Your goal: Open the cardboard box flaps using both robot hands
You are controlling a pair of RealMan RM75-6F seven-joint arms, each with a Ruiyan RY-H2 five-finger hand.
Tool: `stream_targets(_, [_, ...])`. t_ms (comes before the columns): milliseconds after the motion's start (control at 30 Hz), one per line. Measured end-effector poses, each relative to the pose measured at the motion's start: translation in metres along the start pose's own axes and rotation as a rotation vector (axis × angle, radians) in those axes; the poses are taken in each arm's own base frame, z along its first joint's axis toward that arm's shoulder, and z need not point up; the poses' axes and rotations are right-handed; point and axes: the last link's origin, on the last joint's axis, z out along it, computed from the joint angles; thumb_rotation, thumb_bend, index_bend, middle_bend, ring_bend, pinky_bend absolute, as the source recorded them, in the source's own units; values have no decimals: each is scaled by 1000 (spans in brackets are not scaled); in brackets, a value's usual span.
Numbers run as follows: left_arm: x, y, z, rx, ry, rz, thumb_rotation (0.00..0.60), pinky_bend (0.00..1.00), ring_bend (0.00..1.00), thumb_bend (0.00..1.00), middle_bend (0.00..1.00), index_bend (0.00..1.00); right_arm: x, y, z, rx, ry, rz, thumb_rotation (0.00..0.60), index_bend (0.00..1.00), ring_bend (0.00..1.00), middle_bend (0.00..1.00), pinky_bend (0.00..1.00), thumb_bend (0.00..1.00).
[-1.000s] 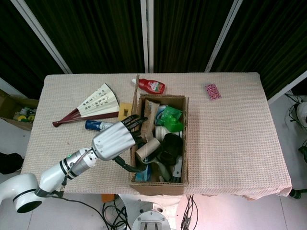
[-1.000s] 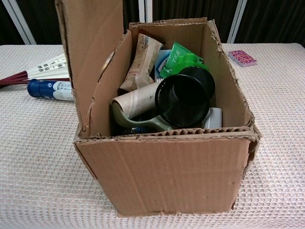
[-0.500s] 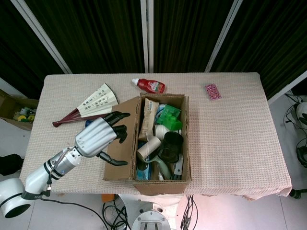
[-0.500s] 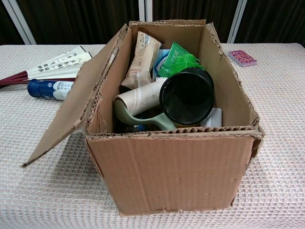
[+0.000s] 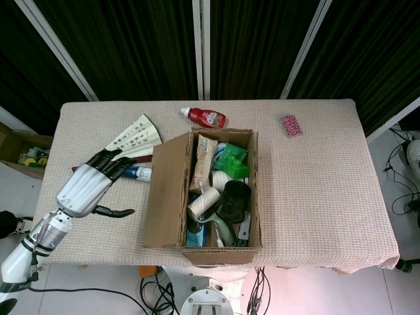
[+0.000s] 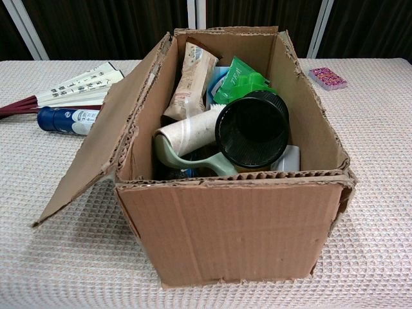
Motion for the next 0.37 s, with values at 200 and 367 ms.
stream_targets(200, [-33, -47, -76, 281, -48, 8, 0, 186, 44, 0, 83, 64, -42, 29, -39, -163, 86, -228, 600, 0, 0, 0, 0, 580])
stream_targets(367, [-56, -72, -125, 385, -47, 39, 0, 185, 44, 0, 83, 64, -67, 51, -63, -264, 111, -300, 600, 0, 0, 0, 0, 581])
